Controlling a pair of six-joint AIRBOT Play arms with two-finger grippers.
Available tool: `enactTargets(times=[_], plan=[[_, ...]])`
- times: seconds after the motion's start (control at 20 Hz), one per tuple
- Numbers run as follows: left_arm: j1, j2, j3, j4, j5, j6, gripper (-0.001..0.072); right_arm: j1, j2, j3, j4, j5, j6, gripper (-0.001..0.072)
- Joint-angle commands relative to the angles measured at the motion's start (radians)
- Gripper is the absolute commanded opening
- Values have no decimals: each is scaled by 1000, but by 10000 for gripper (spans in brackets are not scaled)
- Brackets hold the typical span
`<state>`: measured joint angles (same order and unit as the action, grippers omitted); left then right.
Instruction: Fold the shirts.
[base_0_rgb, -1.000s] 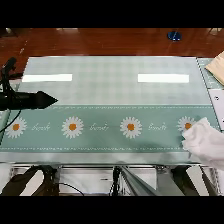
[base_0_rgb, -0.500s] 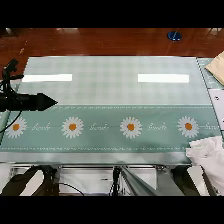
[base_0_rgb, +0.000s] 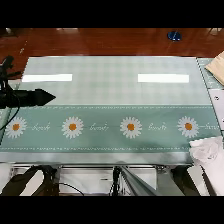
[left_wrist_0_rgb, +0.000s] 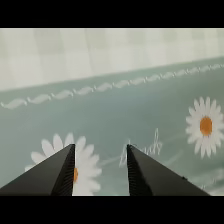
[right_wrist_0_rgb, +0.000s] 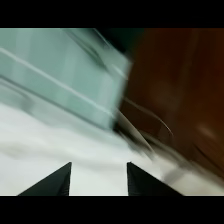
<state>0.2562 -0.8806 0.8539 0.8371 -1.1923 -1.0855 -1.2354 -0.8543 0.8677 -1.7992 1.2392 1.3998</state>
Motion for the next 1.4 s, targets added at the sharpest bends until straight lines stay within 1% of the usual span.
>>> enactTargets(times=[0.0,0.05,0.1,0.15,0.2,0.25,0.3,0.35,0.4,0.45,0.5,0.55,0.6,0.65,0.75,0.8,0.95,1.35], plan=[[-10,-2,32,-133,190,71,413,47,-37,116,1199,-515,-354,414],[-35,-6,59,-137,254,135,412,117,-82,173,1361,-478,-439,413],[-70,-18,89,-94,310,143,412,208,-128,234,1359,-397,-450,413],[-114,-43,130,-20,336,139,411,328,-171,287,1274,-315,-426,413],[-160,-79,175,77,331,89,411,460,-203,315,1165,-253,-388,413],[-203,-120,219,185,304,3,410,608,-228,323,1033,-210,-340,413],[-247,-166,262,306,264,-88,410,754,-248,323,875,-198,-286,411],[-292,-218,304,444,211,-174,410,884,-263,323,712,-200,-223,411],[-330,-267,337,562,152,-237,410,1008,-281,323,535,-200,-121,411],[-362,-314,362,659,87,-289,410,1102,-296,323,393,-192,-11,411],[-382,-352,375,714,29,-324,411,1173,-311,323,292,-170,84,411],[-388,-376,377,723,-9,-338,411,1223,-327,323,247,-134,150,411],[-388,-391,377,719,-41,-357,411,1248,-345,323,260,-84,180,411],[-387,-397,377,719,-57,-378,411,1258,-364,323,294,-27,186,412],[-388,-392,377,711,-62,-383,410,1256,-409,323,360,93,185,412],[-387,-389,377,704,-62,-383,411,1256,-425,323,358,129,185,412],[-387,-390,377,703,-82,-383,410,1256,-433,323,351,128,142,412],[-387,-393,377,704,-84,-382,409,1256,-432,323,351,122,141,412]])
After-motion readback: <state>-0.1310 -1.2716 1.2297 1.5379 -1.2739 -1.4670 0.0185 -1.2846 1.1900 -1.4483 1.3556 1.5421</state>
